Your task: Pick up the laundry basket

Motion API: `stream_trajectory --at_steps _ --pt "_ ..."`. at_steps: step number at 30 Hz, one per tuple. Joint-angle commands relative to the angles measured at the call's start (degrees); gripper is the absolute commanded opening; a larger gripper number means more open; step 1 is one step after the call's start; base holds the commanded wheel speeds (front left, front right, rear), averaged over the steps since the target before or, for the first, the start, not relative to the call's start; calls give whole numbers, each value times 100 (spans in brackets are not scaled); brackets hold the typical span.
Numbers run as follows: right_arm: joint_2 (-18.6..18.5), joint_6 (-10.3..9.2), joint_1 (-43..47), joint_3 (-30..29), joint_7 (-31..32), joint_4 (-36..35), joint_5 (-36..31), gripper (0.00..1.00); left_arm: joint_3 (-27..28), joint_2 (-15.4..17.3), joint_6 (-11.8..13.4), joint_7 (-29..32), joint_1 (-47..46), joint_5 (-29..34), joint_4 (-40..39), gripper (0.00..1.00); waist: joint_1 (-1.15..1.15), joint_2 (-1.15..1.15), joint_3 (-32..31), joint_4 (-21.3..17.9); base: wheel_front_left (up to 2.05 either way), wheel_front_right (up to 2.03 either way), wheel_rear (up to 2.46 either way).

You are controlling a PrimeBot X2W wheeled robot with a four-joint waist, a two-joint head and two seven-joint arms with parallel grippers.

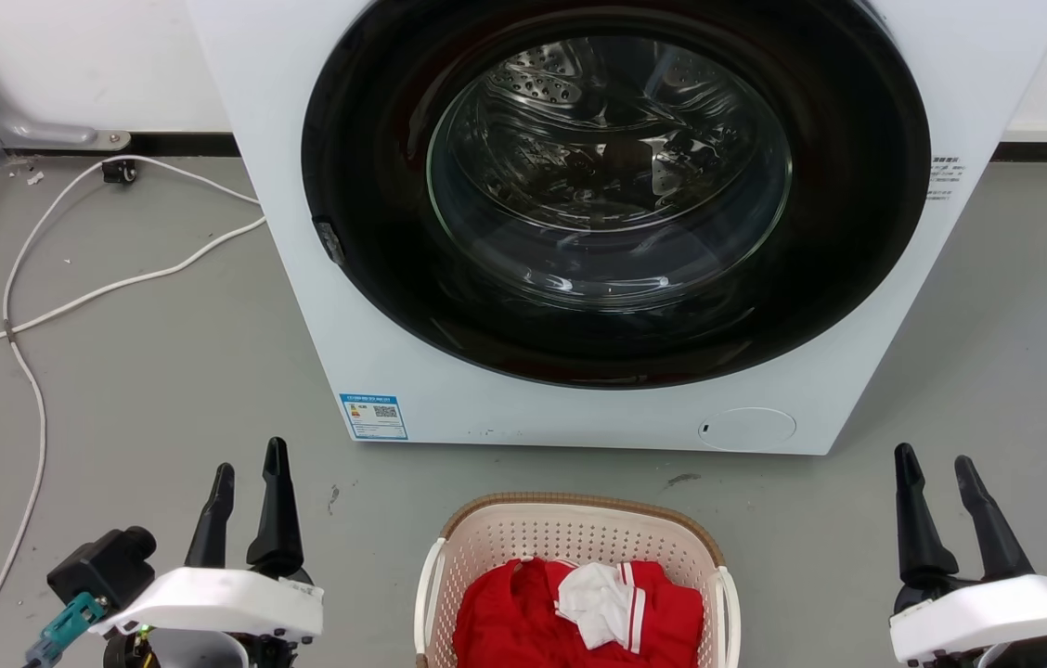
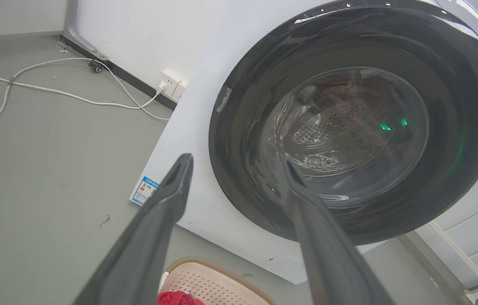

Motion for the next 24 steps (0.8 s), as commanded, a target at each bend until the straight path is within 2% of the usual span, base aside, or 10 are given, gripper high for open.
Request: stream_trajectory --at_steps 1,24 --pt "-19 0 34 8 -48 -87 -168 100 -12 13 -14 -57 33 127 -75 100 0 0 0 -2 0 0 0" --pt "-19 0 222 38 -380 -300 -1546 100 -87 14 -44 -378 125 1469 -27 100 0 0 18 -13 0 0 0"
